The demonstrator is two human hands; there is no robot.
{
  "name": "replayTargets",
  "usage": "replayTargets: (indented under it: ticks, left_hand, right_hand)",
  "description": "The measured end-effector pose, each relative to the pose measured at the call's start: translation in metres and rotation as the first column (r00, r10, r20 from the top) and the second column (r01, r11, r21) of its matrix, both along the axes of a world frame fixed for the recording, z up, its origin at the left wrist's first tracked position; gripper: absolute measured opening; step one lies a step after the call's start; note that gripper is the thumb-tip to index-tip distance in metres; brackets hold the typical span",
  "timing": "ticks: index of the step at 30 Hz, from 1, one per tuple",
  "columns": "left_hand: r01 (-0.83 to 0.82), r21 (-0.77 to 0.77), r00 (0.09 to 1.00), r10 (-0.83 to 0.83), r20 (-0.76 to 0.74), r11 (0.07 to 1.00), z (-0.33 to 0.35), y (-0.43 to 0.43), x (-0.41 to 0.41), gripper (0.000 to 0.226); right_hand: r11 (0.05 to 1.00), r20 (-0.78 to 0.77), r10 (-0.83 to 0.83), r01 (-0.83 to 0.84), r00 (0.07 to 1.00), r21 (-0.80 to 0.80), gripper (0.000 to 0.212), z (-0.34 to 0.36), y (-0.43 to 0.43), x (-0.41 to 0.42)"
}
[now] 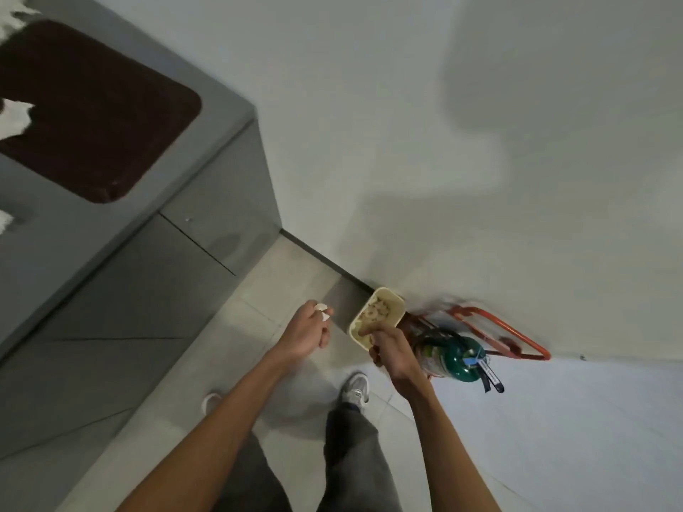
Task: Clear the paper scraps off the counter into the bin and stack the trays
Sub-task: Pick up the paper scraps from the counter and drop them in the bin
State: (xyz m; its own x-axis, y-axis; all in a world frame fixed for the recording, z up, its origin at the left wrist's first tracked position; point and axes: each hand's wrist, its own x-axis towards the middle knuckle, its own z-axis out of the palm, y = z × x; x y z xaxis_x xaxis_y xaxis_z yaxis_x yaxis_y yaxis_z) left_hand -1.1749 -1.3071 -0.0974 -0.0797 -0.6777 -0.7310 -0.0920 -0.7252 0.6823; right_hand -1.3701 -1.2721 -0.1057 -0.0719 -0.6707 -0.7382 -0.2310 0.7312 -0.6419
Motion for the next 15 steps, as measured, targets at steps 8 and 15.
replayTargets:
  ticks: [8, 15]
  left_hand:
    - [0.201, 0.201, 0.942, -0.245, 0.229, 0.959, -0.166, -0.003, -0.134, 0.053]
    - [0.434, 0.154, 0.802, -0.458, 0.384, 0.888, -0.324, -0.024, -0.181, 0.038]
  right_hand:
    - [0.988, -0.179, 0.153, -0.144, 0.972, 0.061, 0.034, -0.162, -0.028, -0.108]
    - [0.848, -0.362, 0.528, -0.460, 0.768, 0.261, 0.072, -0.325, -0.068, -0.134]
